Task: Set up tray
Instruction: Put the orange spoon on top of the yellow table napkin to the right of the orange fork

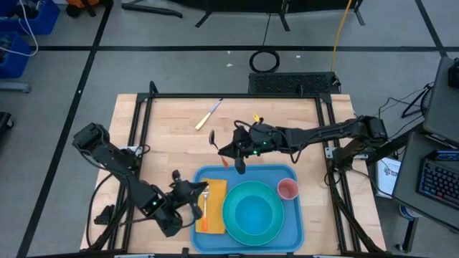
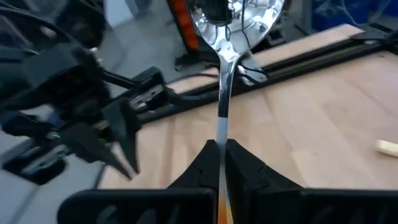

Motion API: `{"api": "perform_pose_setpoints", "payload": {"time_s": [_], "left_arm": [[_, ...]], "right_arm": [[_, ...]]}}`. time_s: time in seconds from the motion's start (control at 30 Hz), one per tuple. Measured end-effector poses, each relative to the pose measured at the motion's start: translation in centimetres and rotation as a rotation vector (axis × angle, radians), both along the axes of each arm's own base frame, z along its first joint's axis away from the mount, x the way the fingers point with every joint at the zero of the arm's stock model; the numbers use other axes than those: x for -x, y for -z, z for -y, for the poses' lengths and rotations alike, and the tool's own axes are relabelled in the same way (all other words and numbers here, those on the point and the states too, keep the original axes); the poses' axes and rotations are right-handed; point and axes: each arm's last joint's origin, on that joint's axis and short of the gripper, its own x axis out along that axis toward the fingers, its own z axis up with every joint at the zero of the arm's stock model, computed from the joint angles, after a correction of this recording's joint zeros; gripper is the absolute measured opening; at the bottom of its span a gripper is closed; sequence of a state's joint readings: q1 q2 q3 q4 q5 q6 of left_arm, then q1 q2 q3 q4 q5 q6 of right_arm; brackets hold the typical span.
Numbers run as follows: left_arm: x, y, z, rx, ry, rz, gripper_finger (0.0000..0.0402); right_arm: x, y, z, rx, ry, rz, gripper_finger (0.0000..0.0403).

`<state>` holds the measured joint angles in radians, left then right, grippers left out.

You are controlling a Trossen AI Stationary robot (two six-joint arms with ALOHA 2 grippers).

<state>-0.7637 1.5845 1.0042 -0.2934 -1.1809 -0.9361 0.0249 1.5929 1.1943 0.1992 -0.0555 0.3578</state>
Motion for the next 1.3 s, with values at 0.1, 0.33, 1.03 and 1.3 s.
{"api": "perform_pose_setpoints", "payload": {"time_s": [0.1, 0.33, 1.03, 1.3], "left_arm": [[0.7, -0.2, 0.6, -0.094, -0.032, 0.041, 0.0031], [1.1, -0.4, 0.9, -0.13, -0.062, 0.085, 0.0061], [-0.3, -0.6, 0.1, -0.186, 0.025, -0.042, 0.0179], [-1.3, -2.0, 0.1, -0.394, -0.016, -0.061, 0.0179]], "right_arm": [[0.3, 1.2, -0.1, -0.004, -0.004, 0.041, 0.0], [1.2, 3.9, -0.4, 0.1, 0.077, -0.001, 0.0], [2.4, -0.1, -8.0, 0.161, -0.163, 0.499, 0.0], [2.5, -0.5, -8.0, 0.297, -0.084, 0.553, 0.0]]}}
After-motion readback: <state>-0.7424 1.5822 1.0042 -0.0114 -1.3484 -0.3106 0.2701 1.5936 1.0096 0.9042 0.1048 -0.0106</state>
